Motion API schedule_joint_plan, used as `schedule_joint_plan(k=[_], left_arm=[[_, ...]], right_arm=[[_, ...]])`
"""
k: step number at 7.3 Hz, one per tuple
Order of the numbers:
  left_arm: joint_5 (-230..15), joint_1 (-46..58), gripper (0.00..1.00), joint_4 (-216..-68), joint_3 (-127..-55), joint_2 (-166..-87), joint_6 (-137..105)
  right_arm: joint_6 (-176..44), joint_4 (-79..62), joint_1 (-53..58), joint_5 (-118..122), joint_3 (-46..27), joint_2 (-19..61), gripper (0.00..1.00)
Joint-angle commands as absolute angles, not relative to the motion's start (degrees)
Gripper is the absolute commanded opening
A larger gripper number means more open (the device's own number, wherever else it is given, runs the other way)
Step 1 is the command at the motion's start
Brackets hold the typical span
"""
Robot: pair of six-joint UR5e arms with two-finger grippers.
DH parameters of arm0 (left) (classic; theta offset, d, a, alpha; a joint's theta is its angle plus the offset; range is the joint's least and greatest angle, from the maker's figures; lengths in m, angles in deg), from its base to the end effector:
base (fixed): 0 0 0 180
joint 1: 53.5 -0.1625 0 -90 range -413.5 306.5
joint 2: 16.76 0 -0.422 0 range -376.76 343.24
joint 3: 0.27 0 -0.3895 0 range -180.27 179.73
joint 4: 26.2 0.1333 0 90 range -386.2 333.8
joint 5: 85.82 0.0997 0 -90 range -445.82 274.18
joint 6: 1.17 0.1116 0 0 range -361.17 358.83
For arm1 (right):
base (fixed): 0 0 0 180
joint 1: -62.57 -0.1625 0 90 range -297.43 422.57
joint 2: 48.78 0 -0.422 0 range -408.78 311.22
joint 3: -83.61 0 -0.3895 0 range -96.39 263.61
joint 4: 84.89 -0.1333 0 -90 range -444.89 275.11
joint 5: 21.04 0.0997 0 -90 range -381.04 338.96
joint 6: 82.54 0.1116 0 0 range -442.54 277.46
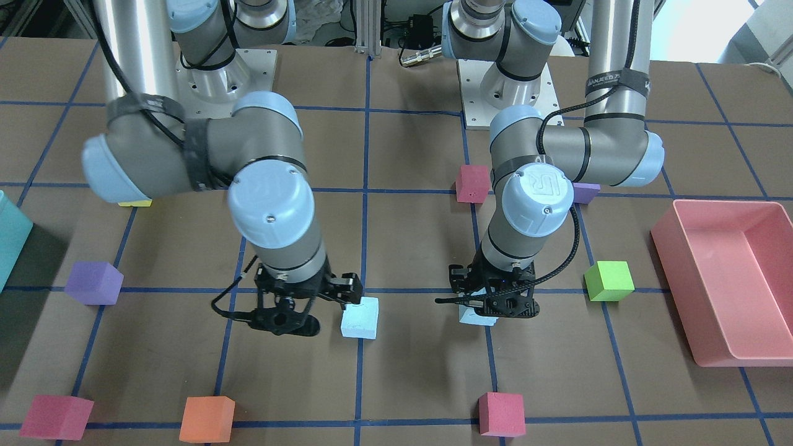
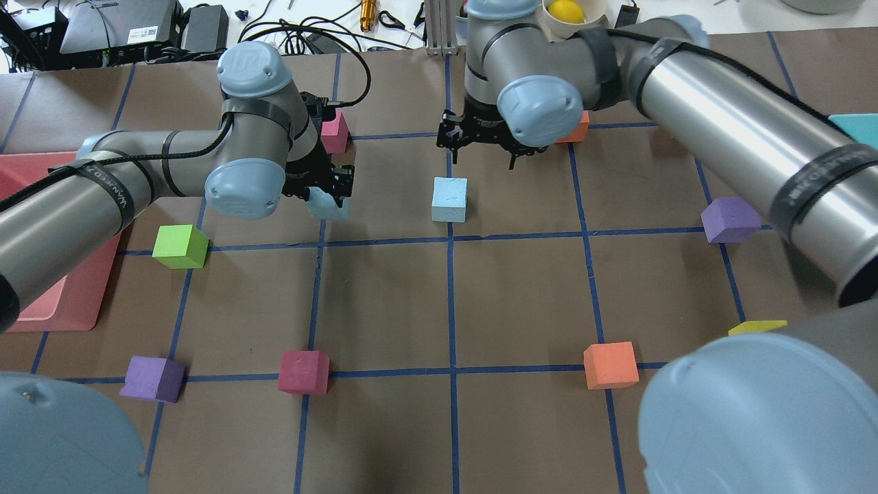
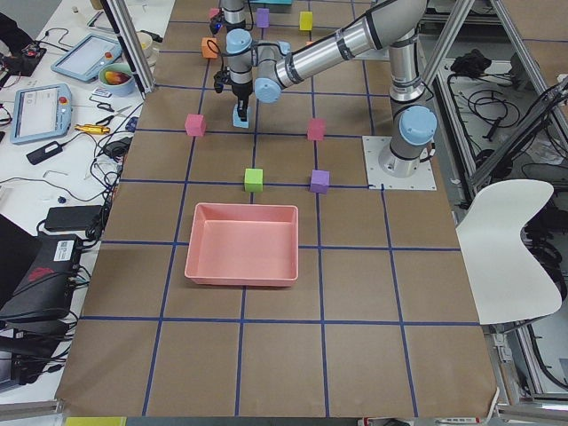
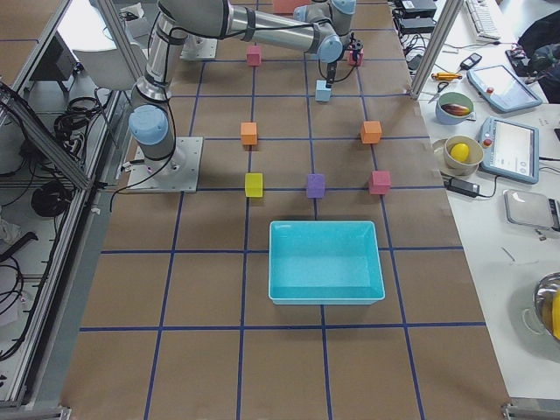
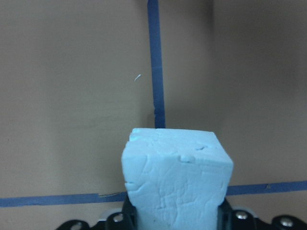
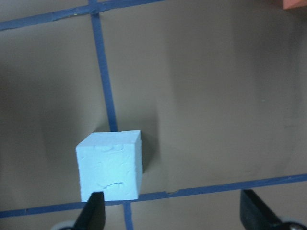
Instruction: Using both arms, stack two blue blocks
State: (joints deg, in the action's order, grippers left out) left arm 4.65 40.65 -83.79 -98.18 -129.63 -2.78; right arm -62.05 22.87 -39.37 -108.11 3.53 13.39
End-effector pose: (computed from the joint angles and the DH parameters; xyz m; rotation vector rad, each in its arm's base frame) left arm -0.1756 -0.5903 0.2433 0.0693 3.1337 -0.0452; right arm 0.2740 -0.6239 0.3042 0.2307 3.0845 0.0260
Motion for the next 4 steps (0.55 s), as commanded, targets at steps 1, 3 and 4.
schedule_joint_plan(k=[1,3,4], left_arm=[[4.71,45.35,0.01,-92.17,-89.52,-130.92,-9.74],[4.09,49.23,0.0,-93.61,-84.05,-134.16,-16.44],[4.18,52.11,0.0,-93.61,-80.72,-136.27,-18.73]], right_arm=[[-66.1,14.47,-30.63,-108.75,3.01,21.93,1.0],[-68.1,7.16,-27.62,-108.84,3.1,28.45,1.0],[-70.73,6.52,-27.43,-108.84,2.66,31.17,1.0]])
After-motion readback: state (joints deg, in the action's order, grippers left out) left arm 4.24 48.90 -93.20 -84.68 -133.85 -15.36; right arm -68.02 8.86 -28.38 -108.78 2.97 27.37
